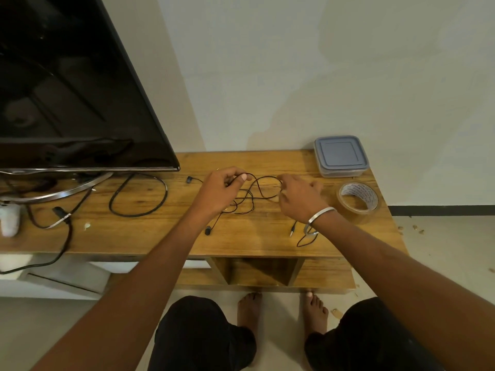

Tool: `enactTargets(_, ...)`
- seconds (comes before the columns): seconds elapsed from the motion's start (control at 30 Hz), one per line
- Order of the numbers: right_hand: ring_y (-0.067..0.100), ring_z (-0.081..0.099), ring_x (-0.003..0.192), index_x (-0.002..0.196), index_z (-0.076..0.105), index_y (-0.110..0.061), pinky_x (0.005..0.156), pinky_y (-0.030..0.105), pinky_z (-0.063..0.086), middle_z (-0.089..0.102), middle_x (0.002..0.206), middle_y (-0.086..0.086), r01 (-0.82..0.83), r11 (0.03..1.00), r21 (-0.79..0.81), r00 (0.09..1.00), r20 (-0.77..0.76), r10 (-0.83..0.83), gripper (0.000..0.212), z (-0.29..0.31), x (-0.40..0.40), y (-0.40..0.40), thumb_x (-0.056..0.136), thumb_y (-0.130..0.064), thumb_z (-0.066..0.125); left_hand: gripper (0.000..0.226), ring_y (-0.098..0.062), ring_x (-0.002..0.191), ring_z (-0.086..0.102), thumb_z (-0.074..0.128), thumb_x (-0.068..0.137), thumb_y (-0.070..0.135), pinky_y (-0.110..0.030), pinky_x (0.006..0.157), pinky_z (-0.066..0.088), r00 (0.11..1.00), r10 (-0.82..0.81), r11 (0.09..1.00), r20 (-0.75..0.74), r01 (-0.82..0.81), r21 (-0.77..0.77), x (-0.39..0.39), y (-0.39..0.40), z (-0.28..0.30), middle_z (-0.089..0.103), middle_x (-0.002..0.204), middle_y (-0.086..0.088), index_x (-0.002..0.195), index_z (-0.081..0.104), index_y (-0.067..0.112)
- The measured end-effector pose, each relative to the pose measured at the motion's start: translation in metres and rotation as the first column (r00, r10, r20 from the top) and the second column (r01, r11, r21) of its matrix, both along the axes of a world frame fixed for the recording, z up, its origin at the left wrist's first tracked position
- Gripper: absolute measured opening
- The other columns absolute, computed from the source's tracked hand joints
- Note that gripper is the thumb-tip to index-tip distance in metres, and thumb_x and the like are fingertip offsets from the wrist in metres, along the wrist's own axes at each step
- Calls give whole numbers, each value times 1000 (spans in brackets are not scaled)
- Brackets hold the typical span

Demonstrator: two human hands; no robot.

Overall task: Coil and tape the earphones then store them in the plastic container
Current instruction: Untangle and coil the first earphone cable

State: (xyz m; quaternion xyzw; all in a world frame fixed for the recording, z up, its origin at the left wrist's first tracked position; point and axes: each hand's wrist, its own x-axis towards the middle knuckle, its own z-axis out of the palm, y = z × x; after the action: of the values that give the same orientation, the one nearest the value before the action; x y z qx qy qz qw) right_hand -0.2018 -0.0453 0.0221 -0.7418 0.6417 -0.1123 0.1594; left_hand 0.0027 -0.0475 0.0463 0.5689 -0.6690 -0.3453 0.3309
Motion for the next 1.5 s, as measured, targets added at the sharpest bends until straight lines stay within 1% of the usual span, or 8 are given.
enactTargets(0.3,21,64,74,112,61,-17,84,49,47,64,70,-7,-90,974,-208,907,388,167,23,13,29,-2,97,-26,45,16,-1,90,66,58,97,27,-18,74,48,994,-87,996,67,86,3,-10,0,9,72,91,9,100,73,23)
enactTargets(0.47,22,64,74,104,64,-13,76,40,49,71,87,-6,31,960,-278,940,336,67,23,12,9,-3,99,-20,42,20,16,72,56,55,98,31,-11,63,41,994,-86,994,66,81,76,0,3,16,66,83,13,94,72,21)
enactTargets(0.57,16,49,56,101,63,-13,61,32,38,62,71,-3,74,964,-254,948,319,12,24,8,-5,-2,100,-19,39,20,1,92,62,58,95,37,-18,79,45,997,-70,992,44,65,105,3,4,18,72,101,3,94,73,24)
enactTargets(0.73,4,39,48,100,63,-9,48,24,28,47,59,-10,217,961,-173,927,344,-148,24,-1,-20,-2,99,-16,40,21,-21,81,64,64,89,45,-29,75,46,998,-57,993,33,53,104,5,2,16,72,97,-17,92,73,26)
enactTargets(0.87,17,61,88,122,56,-13,79,30,49,64,104,6,93,994,-52,938,340,-70,30,-2,-17,0,93,-15,51,22,-14,72,59,62,91,44,-28,70,44,998,-61,994,32,58,94,1,3,14,72,89,-16,94,72,25)
enactTargets(0.97,14,54,114,137,39,-22,101,46,42,56,121,-3,-103,990,-97,925,356,131,53,-2,-7,3,88,-22,58,24,-5,52,42,61,92,42,-22,54,34,995,-84,992,50,79,94,-6,4,15,58,64,-6,94,71,20)
enactTargets(1.2,12,59,68,117,61,-16,70,34,49,65,73,-4,-166,940,-300,906,330,265,25,14,12,-1,98,-21,44,24,-7,48,34,61,93,42,-23,48,28,989,-126,992,82,122,42,-10,-1,14,48,57,1,88,72,21)
enactTargets(1.5,11,58,65,116,62,-10,66,24,46,66,73,1,86,935,-345,896,436,79,26,21,-1,-6,98,-17,45,18,-12,56,55,54,98,27,-26,58,43,985,-120,993,124,118,17,-1,-8,9,61,65,1,84,66,26)
